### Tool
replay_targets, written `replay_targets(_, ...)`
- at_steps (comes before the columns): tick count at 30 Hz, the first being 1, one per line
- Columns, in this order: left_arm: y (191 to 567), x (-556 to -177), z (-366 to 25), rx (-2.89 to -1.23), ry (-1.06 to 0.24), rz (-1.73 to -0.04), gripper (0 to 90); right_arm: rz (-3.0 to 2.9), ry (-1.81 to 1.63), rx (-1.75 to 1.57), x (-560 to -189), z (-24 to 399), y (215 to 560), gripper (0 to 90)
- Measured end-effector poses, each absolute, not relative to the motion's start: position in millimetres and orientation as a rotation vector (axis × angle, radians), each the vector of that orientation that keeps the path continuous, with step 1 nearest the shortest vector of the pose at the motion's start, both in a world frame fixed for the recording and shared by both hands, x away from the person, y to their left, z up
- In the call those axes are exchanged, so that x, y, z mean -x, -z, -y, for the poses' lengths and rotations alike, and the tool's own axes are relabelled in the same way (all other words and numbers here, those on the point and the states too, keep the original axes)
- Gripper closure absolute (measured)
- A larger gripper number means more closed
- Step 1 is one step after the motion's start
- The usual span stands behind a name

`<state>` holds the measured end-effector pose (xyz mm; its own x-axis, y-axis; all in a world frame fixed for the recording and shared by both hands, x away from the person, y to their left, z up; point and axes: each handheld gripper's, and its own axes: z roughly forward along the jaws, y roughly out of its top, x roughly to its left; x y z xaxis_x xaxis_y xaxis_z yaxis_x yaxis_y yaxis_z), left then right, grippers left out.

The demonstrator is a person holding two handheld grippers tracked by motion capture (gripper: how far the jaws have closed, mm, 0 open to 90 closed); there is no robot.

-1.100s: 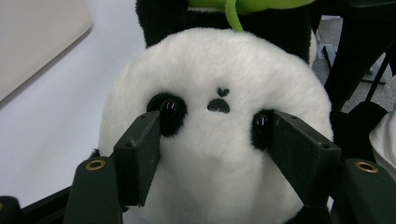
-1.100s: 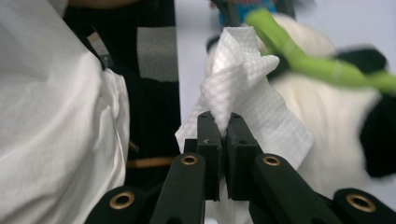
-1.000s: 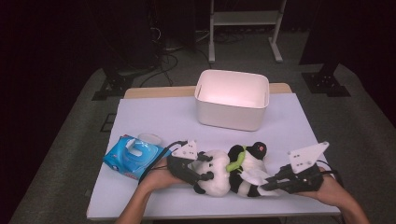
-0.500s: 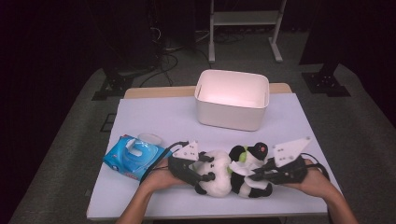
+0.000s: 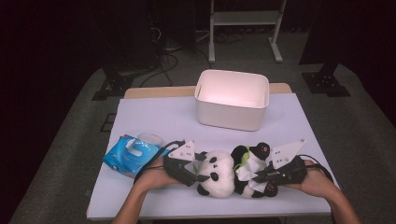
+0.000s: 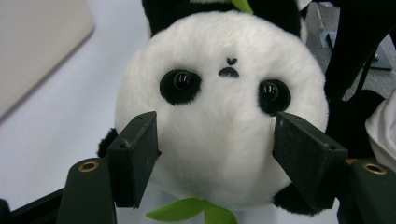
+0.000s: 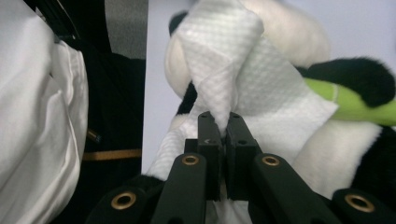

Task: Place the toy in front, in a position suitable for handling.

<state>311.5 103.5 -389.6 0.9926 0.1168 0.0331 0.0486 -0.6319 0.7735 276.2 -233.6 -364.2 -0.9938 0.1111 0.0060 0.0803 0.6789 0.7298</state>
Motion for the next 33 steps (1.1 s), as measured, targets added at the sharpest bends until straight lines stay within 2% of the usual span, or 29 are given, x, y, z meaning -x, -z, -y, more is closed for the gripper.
replay_targets(7,399,-314,-93,-2.242,-0.067,-0.12,34.5,-2.78,-1.289,-0.04,-274,206,341,85.9)
replay_targets(11,401,-314,-83,-2.23,-0.068,-0.109,34.9,-2.794,-1.225,-0.017,-275,189,340,86.0)
replay_targets(16,401,-311,-73,-2.227,-0.095,-0.096,34.9,-2.822,-1.177,-0.102,-279,205,356,86.3)
replay_targets(20,401,-310,-70,-2.228,-0.096,-0.091,35.0,-2.801,-1.237,-0.12,-270,223,349,86.1)
replay_targets(25,403,-311,-61,-2.217,-0.096,-0.082,35.0,-2.735,-1.317,-0.12,-276,216,335,86.1)
replay_targets(29,404,-311,-57,-2.21,-0.098,-0.087,34.9,-2.777,-1.246,-0.138,-287,201,345,86.1)
replay_targets(33,404,-311,-61,-2.197,-0.093,-0.099,33.2,-2.817,-1.221,-0.183,-290,208,357,86.1)
